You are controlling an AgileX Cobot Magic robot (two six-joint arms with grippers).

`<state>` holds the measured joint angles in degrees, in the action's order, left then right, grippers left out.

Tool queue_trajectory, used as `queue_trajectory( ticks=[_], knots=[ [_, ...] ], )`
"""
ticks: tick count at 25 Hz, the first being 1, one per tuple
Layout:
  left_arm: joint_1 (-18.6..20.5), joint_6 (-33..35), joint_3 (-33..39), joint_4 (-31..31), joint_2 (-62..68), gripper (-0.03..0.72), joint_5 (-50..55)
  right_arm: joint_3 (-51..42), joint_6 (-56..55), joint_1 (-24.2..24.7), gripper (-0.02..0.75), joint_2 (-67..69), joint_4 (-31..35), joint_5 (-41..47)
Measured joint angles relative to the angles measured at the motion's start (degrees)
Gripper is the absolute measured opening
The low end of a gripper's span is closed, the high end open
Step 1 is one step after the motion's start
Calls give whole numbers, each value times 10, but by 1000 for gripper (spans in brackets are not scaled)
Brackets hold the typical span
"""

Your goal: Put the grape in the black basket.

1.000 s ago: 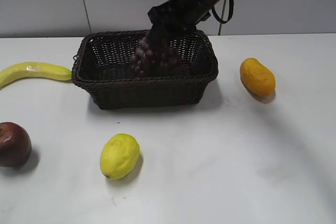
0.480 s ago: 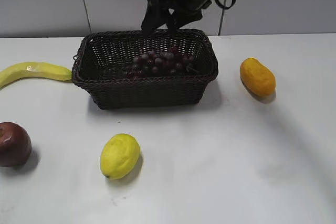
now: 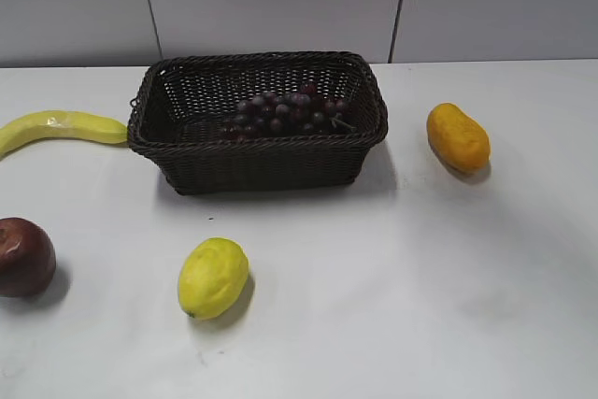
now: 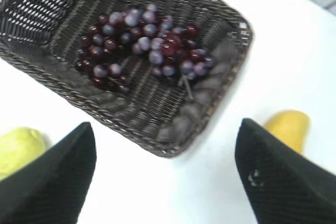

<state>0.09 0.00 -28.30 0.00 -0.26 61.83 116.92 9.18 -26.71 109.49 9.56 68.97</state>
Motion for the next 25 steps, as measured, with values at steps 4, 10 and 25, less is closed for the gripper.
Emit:
queue_trajectory(
  ticks=[4,10,25],
  knots=[
    [0,0,0,0,0,489,0,-50,-33,0,624,-66,-49,2],
    [0,0,0,0,0,489,0,-170,-60,0,624,-165,-73,2],
    [0,0,0,0,0,489,0,-478,-92,10,596,-403,-73,-14]
  ],
)
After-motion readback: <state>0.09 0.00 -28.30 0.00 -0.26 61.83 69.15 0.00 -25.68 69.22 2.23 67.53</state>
